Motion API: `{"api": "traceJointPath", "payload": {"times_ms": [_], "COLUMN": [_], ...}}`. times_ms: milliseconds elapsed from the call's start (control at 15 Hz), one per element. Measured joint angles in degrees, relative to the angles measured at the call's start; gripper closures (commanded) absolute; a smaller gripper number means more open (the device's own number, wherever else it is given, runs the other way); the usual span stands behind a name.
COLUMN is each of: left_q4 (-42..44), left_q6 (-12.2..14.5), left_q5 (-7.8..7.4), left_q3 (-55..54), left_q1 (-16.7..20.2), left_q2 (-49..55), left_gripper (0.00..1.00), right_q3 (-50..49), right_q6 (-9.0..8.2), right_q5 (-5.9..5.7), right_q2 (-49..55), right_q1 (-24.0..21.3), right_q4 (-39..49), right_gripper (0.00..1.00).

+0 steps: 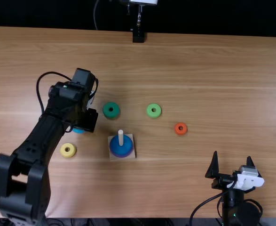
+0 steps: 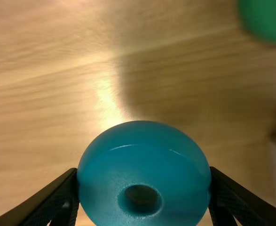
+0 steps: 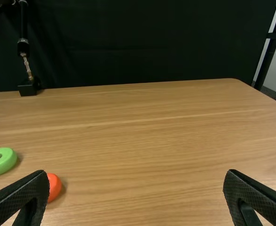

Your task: Build the Hanoi tower: stack the rings onto the peg from bottom to top in this color order: purple, dark blue, light blue, dark green, light green, yellow, orange.

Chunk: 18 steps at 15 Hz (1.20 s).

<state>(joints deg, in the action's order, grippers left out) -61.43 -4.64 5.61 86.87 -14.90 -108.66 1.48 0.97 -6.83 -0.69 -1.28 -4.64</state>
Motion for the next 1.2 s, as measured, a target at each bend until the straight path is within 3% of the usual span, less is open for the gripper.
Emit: {"api": "traceJointPath", "payload": {"times_ms": [200,533,867,1200], "left_q4": [-6.5,-20.8,-22.5,-22.4], "left_q6": [-4.1,-11.7,-18.6,-22.4], "left_q5": [0.13,-0.04,-0.04,-0.07], "left_q3": [4.8,16.2,21.7,21.7], "left_q1": [-0.7,-7.6,-14.1,-19.3], "left_q2": [7.3,8.5,8.5,7.7], "left_gripper": [1.0,1.0,1.0,1.0], "right_q3": [0.0,0.0,0.0,0.0], "right_q6": [0.02,0.0,0.0,0.0], "right_q5": [0.0,-0.02,0.0,0.02], "right_q2": [0.0,0.0,0.0,0.0], "right_q1": [0.0,0.0,0.0,0.0], "right_q4": [0.0,0.0,0.0,0.0], "right_gripper": [0.0,0.0,0.0,0.0]}}
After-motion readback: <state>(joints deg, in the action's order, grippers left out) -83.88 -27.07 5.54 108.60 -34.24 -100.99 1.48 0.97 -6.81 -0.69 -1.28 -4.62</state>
